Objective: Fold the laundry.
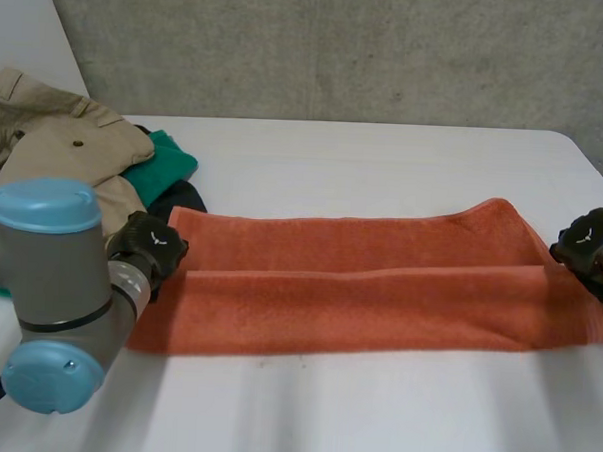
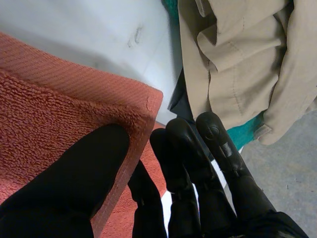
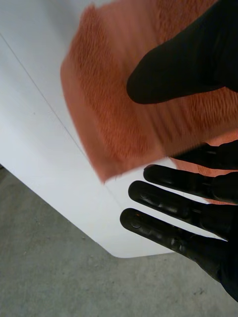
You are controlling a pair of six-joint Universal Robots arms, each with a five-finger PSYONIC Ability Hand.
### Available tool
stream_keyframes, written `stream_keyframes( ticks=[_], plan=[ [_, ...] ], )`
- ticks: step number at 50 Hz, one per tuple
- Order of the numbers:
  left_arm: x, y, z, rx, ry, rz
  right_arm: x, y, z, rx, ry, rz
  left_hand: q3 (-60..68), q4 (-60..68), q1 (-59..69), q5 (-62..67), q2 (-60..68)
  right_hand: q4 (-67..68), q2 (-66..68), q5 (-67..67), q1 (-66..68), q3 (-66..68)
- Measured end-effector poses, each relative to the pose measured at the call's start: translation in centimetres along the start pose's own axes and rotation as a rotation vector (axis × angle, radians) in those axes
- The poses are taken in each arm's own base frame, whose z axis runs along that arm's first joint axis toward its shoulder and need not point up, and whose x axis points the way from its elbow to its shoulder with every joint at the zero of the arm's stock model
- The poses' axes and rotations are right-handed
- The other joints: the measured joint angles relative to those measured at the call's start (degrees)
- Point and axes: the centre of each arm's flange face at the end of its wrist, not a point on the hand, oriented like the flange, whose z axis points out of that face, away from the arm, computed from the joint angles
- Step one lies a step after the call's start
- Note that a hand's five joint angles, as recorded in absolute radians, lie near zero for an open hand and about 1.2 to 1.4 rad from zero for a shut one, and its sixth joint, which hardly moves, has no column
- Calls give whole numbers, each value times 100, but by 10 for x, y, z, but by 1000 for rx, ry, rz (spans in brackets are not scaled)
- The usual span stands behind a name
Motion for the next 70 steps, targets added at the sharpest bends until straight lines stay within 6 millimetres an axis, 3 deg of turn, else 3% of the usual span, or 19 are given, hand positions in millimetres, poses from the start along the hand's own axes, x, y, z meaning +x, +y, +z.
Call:
stream_keyframes(
  ticks=[8, 10, 11, 14, 28, 31, 33, 35, 47, 52, 62, 66, 67, 70],
  plan=[
    [4, -1, -1, -8, 4, 9, 4, 0, 1, -9, 14, -7, 0, 0, 0, 75, 0, -1156, -1052, -1209, -922, -1133],
    [4, -1, -1, -8, 4, 9, 6, 1, 1, -12, 17, -7, 0, 0, 0, 75, 0, -819, -730, -885, -583, -798],
    [4, -1, -3, -8, 5, 10, 8, 3, 2, -16, 20, -5, 0, 0, 0, 76, 0, 607, 808, 454, 615, 623],
    [4, -2, -4, -7, 7, 11, 11, 8, 3, -29, 16, 1, 0, 0, 0, 75, 0, 1788, 1896, 1577, 1516, 1814],
    [2, 1, -1, -12, 4, 7, -1, 20, 11, -76, -98, 33, 0, 0, 0, 75, 0, 2047, 2033, 1838, 1617, 2016],
    [0, 0, 2, -9, -2, 3, 1, 20, 15, -72, -90, 40, 0, 0, 0, 75, 0, 1147, 1098, 1102, 888, 1155],
    [0, -1, 5, -8, -5, 2, 7, 18, 20, -63, -63, 74, 0, 0, 0, 75, 0, -724, -699, -750, -617, -716],
    [0, -1, 6, -6, -5, 2, 12, 16, 22, -55, -44, 113, 0, 0, 0, 75, 0, -1048, -966, -1094, -841, -1035],
    [-2, -10, 0, 23, -14, 4, 41, 0, 9, 67, -14, 371, 0, 0, 0, 75, 0, -1497, -1404, -1578, -1219, -1518],
    [-4, -13, -3, 33, -19, 4, 38, 3, 10, 63, -68, 402, 0, 0, 0, 75, 0, -1523, -1408, -1603, -1219, -1523],
    [-4, -14, -5, 34, -21, 4, 19, 19, 36, -9, -167, 442, 0, 0, 0, 75, 0, -1523, -1408, -1634, -1219, -1522],
    [-5, -14, -6, 34, -23, 4, 14, 25, 43, -28, -181, 448, 0, 0, 0, 75, 0, -1124, -1024, -1214, -904, -1063],
    [-5, -14, -6, 34, -24, 4, 13, 26, 45, -33, -182, 449, 0, 0, 0, 76, 0, 684, 771, 480, 759, 699],
    [-6, -15, -7, 36, -27, 3, 14, 27, 45, -32, -177, 450, 0, 0, 0, 75, 0, 1764, 1893, 1554, 1498, 1795]
  ],
)
